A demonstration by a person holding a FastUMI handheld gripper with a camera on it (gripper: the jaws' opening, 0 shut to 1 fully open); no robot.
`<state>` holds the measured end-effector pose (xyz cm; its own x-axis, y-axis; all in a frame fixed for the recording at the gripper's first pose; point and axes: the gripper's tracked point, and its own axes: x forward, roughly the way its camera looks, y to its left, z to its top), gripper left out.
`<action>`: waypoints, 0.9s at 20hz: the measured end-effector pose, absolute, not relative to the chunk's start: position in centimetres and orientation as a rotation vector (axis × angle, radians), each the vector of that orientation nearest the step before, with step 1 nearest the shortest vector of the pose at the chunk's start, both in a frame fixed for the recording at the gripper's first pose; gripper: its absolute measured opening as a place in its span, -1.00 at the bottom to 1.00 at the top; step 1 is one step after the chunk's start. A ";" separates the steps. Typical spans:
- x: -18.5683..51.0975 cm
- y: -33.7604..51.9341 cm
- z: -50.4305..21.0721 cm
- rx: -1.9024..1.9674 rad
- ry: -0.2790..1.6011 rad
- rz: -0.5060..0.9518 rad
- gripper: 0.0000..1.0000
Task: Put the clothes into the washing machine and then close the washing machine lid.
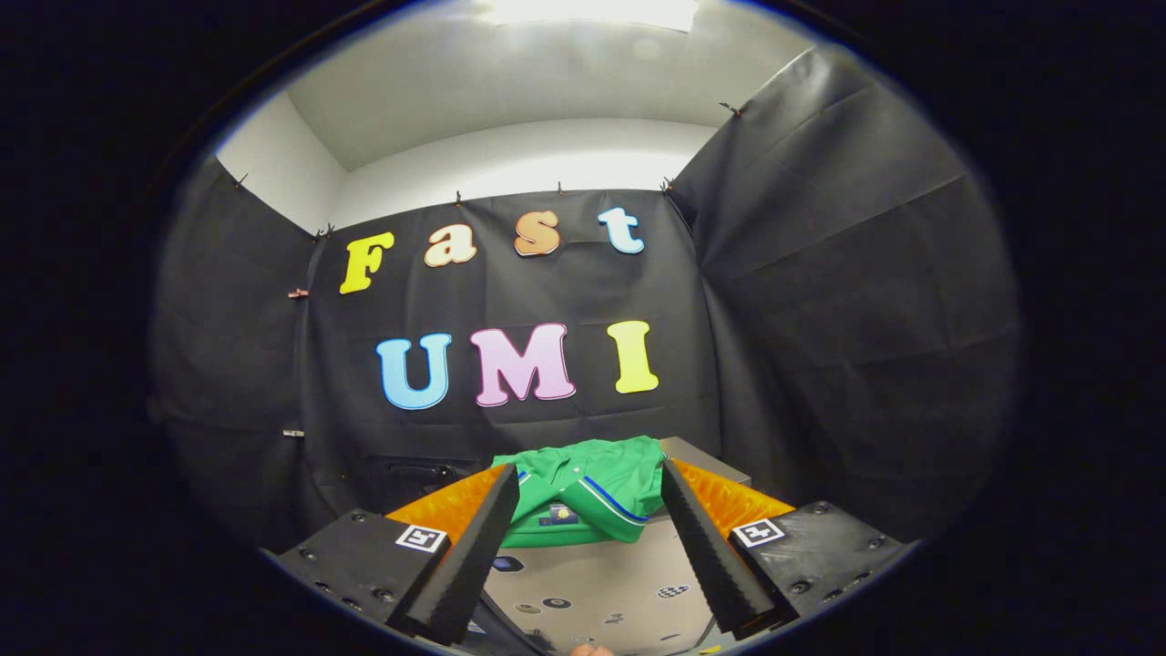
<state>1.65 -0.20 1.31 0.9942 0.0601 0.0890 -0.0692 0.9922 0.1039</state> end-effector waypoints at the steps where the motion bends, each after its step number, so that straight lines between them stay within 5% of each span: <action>1: 1.7 -0.4 1.5 0.098 -0.087 0.056 0.95; 7: 4.6 1.8 4.8 0.172 -0.053 0.142 0.95; 18: 19.9 6.4 5.8 -0.039 0.234 0.239 0.95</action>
